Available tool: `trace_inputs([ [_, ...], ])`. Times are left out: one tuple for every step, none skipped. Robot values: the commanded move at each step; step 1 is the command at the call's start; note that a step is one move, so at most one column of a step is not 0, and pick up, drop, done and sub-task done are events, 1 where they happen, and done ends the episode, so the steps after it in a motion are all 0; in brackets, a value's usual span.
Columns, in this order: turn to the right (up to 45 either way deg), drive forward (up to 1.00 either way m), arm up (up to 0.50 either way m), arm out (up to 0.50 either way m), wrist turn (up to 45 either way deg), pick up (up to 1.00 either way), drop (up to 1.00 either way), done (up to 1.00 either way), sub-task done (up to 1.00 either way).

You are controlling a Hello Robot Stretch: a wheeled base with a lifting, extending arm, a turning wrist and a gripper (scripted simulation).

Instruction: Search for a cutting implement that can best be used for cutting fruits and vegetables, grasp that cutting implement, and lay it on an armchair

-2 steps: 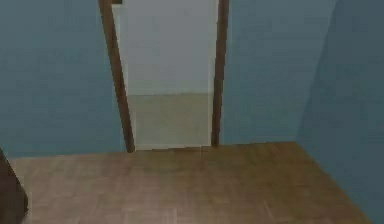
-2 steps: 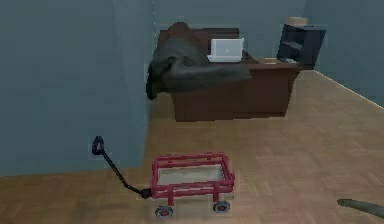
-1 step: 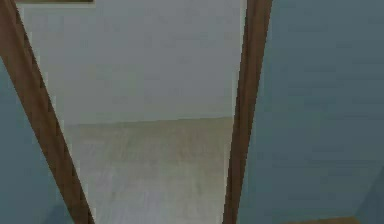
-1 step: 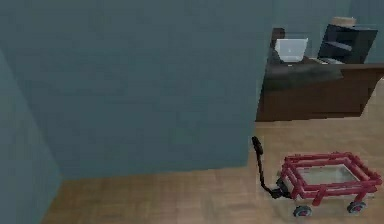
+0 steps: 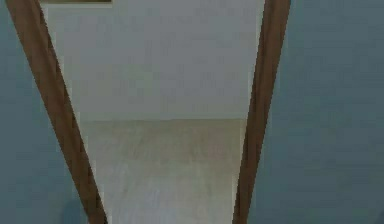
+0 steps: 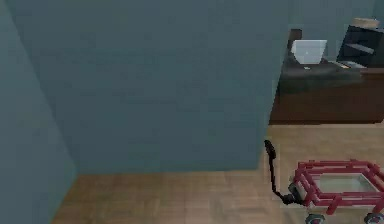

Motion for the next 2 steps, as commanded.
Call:
trace_inputs([
  [0.0, 1.00, 0.00, 0.00, 0.0, 0.00, 0.00, 0.00, 0.00],
  [0.0, 0.25, 0.00, 0.00, 0.0, 0.00, 0.00, 0.00, 0.00],
])
